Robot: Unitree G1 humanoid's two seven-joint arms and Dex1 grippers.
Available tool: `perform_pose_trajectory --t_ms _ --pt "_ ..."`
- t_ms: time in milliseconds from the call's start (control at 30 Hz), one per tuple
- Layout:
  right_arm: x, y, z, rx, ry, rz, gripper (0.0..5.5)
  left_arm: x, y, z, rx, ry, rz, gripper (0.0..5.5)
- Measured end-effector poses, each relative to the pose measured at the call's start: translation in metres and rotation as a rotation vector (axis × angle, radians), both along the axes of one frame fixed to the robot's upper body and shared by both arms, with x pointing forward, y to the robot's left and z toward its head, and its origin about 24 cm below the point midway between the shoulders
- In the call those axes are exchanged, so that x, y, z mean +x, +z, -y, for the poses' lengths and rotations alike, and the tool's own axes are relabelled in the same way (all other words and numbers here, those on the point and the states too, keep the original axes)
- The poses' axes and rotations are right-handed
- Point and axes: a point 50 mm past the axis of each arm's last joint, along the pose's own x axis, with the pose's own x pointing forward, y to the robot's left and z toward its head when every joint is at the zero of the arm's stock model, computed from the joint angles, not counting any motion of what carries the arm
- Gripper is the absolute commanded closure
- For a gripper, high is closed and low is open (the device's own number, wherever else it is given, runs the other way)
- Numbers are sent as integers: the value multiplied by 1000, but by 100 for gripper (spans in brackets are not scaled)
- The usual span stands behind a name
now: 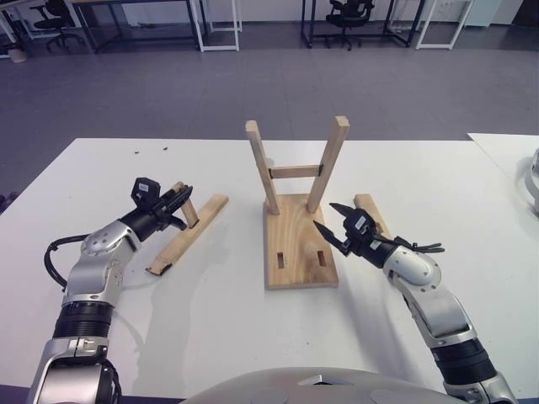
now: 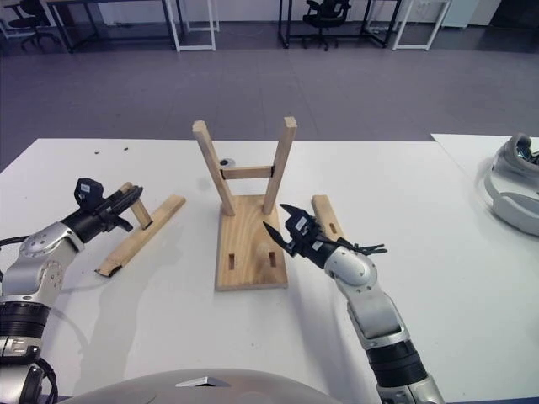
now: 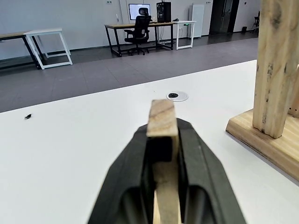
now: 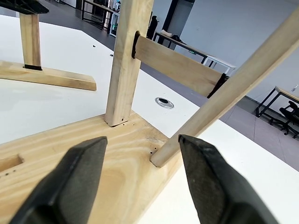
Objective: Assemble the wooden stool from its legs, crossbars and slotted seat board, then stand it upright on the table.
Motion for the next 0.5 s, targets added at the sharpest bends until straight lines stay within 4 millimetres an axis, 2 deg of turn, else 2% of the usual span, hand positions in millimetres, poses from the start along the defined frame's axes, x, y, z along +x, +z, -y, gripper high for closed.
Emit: perform_pose_trajectory --t_ms 33,67,100,167,267,333,400,500 --pt "0 0 0 -2 2 2 265 0 -1 -1 -4 0 6 510" --pt "1 1 -1 -2 4 5 265 0 -1 -3 -21 3 7 472" --pt "3 3 -1 -3 6 16 265 0 -1 -6 -30 9 9 458" --pt "5 7 -2 -3 8 32 265 -14 -30 -9 -22 24 -154 424" --pt "6 7 -4 4 6 37 265 -8 -10 -4 25 -29 -96 374" --pt "6 7 -5 6 2 38 265 -9 -5 -4 120 -66 -109 337" --pt "6 4 -6 -1 -6 35 265 -14 -7 -10 199 -71 -179 306" --pt "6 2 -9 -4 -3 31 265 -27 -21 -18 213 -58 -323 262"
